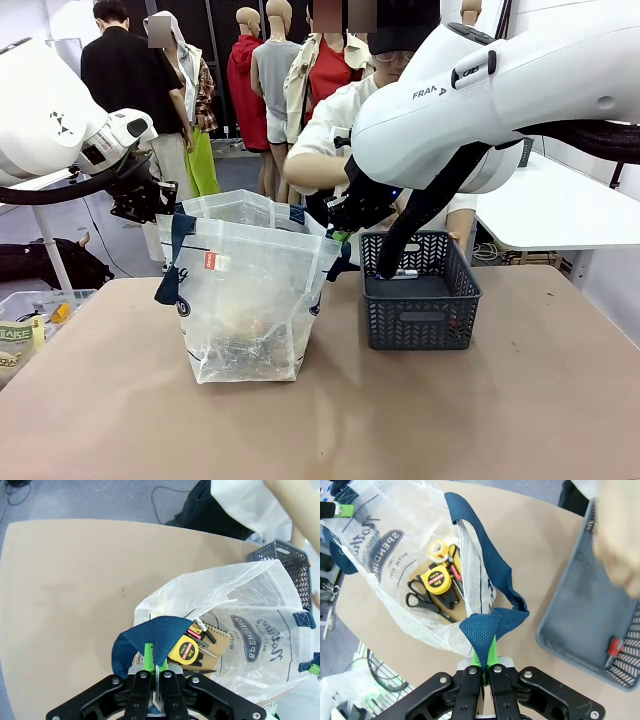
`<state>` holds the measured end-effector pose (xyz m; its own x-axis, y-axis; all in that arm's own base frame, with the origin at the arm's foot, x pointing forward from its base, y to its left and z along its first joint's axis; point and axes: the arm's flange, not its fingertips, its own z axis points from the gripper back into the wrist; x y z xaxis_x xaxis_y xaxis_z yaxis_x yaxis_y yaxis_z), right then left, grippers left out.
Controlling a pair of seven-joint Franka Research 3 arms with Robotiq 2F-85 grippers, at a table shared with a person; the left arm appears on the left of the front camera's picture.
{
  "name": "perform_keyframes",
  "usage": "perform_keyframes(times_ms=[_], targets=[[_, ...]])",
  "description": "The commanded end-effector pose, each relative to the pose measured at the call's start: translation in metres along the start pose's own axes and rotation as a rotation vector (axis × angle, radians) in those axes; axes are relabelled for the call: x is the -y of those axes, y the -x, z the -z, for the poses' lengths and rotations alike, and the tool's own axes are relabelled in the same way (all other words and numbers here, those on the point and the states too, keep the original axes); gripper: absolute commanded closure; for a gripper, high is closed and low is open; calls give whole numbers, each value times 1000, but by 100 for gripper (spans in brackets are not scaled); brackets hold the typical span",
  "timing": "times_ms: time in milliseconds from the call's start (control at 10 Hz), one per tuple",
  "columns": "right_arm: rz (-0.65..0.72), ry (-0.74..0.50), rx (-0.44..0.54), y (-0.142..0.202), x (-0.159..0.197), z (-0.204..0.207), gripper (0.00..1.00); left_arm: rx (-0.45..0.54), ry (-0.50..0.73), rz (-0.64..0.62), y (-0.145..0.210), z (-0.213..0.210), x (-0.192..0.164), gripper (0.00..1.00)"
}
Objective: Transfer purchased items from the store into the shopping bag.
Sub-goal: Move the Reusable shopping bag to the right side of the table.
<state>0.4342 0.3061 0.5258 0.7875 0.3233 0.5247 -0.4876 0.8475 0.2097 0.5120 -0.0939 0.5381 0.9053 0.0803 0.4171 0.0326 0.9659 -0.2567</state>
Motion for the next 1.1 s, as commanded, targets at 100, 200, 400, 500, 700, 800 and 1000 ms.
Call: perform_keyframes(times_ms=[100,200,400,500,700,800,1000], targets=[[2,1,1,0,1,0,100,8,-2,-4,-2,-3,-3,100],[2,1,1,0,1,0,100,8,-2,-4,-2,-3,-3,100],[2,1,1,0,1,0,100,8,-2,-4,-2,-3,-3,100],[2,1,1,0,1,0,100,8,-2,-4,-2,-3,-3,100],[2,1,1,0,1,0,100,8,-2,-4,-2,-3,-3,100],[2,1,1,0,1,0,100,8,-2,-4,-2,-3,-3,100],[2,1,1,0,1,0,100,8,-2,-4,-2,-3,-3,100]])
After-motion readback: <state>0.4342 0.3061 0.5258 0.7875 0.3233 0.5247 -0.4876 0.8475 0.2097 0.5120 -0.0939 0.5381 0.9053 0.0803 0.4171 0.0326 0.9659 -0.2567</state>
